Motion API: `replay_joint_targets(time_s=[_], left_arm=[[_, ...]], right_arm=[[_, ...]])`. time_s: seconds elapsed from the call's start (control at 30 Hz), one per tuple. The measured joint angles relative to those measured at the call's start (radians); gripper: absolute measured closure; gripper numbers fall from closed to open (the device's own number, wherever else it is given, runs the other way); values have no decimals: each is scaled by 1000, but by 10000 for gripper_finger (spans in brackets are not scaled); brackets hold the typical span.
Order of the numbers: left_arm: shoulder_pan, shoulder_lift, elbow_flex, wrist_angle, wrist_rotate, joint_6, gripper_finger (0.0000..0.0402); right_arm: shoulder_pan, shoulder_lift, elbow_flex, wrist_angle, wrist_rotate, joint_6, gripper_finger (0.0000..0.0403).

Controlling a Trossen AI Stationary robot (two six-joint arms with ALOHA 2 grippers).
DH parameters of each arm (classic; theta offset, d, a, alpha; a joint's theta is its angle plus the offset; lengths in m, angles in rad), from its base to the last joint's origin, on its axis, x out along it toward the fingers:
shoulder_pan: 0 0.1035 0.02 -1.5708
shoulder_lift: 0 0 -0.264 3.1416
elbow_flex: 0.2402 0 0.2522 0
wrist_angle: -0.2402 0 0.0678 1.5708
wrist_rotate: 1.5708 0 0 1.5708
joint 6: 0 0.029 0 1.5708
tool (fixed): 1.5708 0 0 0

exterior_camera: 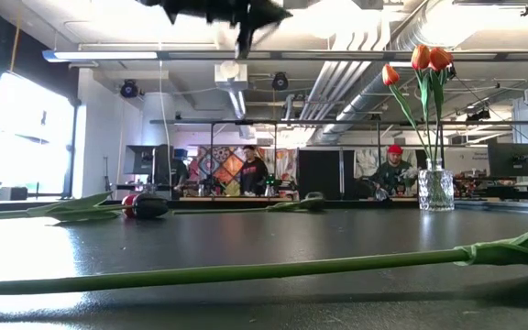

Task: Sort flowers into vase by color
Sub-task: Put the top red tulip into the violet flower vase

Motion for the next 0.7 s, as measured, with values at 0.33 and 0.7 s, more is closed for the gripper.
replay_joint_targets(time_s=[0.33, 0.7], left_arm=[[-183, 7, -1, 286, 50, -10, 401], [-261, 7, -1, 322, 35, 4, 401]], right_arm=[[-27, 0, 0, 200, -35, -219, 299], [-60, 43, 0, 454, -212, -500, 261]])
